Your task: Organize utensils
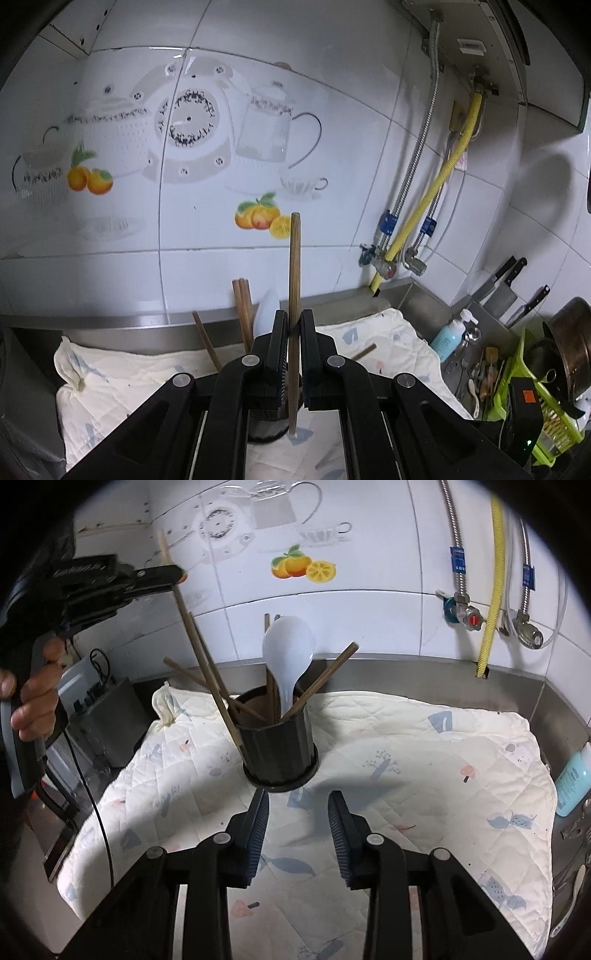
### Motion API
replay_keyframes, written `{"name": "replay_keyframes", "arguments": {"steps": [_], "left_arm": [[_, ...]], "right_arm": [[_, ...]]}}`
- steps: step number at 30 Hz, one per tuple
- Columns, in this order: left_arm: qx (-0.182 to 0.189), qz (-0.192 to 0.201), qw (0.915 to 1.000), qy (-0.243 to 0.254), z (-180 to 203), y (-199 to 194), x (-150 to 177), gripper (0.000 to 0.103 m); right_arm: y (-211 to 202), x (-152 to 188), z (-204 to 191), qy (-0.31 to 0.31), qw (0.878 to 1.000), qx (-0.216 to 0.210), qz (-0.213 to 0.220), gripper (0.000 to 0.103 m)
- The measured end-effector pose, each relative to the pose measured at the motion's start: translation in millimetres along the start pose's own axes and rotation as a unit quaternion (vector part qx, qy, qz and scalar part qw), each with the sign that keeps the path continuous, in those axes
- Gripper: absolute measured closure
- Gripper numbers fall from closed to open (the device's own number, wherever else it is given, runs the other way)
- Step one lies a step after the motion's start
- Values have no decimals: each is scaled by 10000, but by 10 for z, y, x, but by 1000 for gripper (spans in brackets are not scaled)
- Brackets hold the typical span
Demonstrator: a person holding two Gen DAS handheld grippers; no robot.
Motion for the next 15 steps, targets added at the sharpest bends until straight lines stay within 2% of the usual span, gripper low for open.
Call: {"name": "replay_keyframes", "arguments": {"steps": [5, 15], "left_arm": [[-77, 70, 9999, -77, -77, 44, -76, 97], [-204, 200, 9995, -101, -169, 112, -159, 97]], "right_arm": [[69, 18, 37, 35, 10000, 7, -90, 71], [182, 159, 166, 235, 9990, 47, -366, 71]]}}
Point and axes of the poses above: each gripper's, at about its wrist camera, not at the fingertips, and y roughly the way its jaws point, z to its right, x to its underside, the point moved 6 cm from there along y, roughly the way its jaws point, and after that the axes turned 7 degrees about -x, right-handed, at the moved point
